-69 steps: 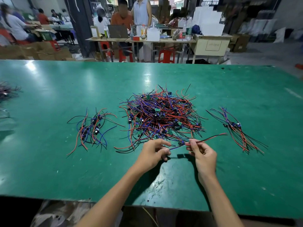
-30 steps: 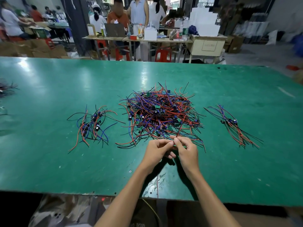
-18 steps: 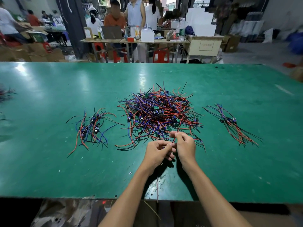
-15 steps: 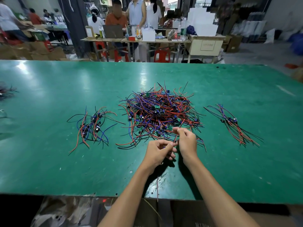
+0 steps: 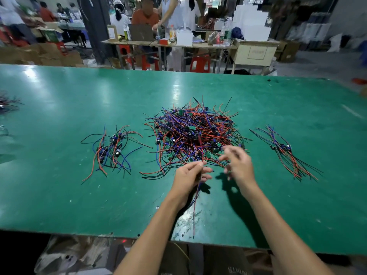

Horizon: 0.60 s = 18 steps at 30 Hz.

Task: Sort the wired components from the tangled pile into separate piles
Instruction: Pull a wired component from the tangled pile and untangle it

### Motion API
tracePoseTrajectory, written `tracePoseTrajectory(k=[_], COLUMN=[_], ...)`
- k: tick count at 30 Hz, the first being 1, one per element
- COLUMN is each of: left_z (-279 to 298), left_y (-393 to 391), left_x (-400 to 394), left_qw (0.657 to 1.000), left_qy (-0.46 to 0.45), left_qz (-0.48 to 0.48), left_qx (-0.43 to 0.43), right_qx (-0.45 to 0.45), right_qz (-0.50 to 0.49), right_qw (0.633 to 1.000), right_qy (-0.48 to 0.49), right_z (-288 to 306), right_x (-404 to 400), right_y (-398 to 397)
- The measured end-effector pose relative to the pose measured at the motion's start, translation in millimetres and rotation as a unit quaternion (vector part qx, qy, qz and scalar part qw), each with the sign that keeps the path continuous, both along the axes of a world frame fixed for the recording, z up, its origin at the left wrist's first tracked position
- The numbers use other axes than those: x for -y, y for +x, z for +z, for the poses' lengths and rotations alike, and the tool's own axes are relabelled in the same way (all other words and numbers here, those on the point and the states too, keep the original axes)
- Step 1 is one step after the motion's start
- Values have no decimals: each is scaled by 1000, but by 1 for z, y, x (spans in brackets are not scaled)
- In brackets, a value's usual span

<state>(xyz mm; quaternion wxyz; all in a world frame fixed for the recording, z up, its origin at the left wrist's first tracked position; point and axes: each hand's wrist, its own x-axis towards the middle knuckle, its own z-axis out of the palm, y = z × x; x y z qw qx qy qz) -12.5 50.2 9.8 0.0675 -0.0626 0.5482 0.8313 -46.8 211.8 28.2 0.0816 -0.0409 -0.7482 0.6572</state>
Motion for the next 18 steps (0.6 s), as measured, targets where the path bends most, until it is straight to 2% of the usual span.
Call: tracePoseTrajectory(k=[2,4,10,18], left_z=[3,3,-1,7], left_y=[-5,-8,-10,-18], left_x=[4,8,8,3], left_qw=[998,995,988,986], left_qy=[59,88,125,113], left_qz=[25,44,83,111], left_qx=[26,32,30,51], right_qx=[-56,-99,-107,-129], right_qz=[65,115,99,69], right_qw=[987,968,980,978], right_qy=[133,198,133,150], right_z=[-18,-30,-38,-39], right_x=[15,27,31,30], right_y=[13,22,20,23])
